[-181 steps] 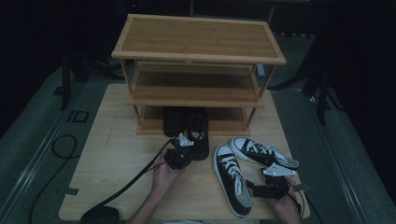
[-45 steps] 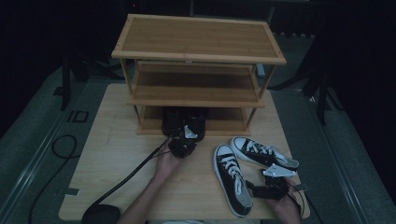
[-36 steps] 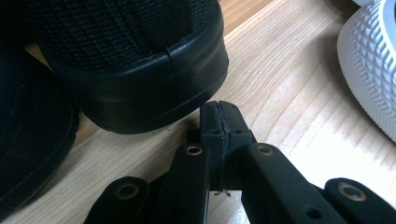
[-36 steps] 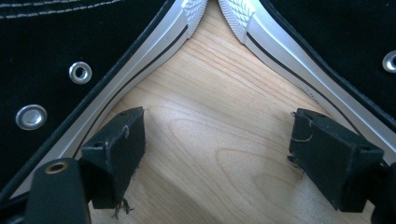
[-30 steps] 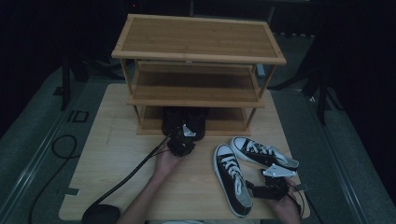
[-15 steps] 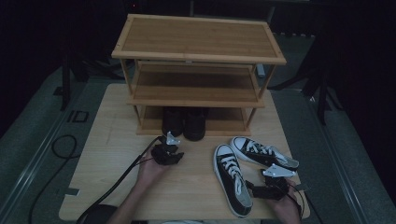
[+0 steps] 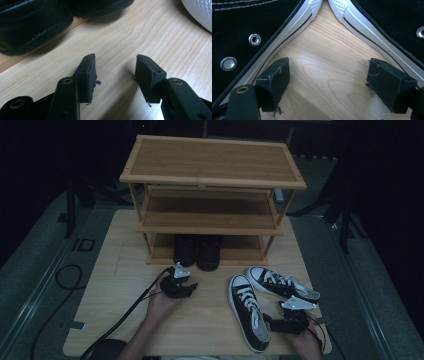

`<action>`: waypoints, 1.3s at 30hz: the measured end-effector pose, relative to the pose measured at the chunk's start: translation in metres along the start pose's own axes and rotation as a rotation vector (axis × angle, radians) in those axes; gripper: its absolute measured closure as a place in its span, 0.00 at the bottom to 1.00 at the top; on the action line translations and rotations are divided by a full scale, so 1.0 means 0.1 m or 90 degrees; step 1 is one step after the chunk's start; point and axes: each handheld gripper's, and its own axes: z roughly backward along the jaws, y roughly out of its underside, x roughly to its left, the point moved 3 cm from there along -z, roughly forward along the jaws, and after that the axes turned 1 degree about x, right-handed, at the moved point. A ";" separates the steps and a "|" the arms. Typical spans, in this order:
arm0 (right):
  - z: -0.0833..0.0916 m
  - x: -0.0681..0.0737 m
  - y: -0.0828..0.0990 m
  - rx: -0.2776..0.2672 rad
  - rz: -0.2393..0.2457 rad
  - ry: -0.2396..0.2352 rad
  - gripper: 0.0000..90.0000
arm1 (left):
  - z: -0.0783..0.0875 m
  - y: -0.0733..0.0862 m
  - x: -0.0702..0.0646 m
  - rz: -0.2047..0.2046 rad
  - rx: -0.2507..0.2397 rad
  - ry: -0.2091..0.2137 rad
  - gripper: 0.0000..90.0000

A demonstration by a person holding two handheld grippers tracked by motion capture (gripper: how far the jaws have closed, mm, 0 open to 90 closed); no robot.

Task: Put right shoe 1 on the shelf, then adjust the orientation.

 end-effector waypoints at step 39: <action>0.56 0.53 -0.51 -0.016 -0.049 -0.014 0.61 | -0.01 -0.01 -0.03 -0.002 -0.001 -0.008 0.54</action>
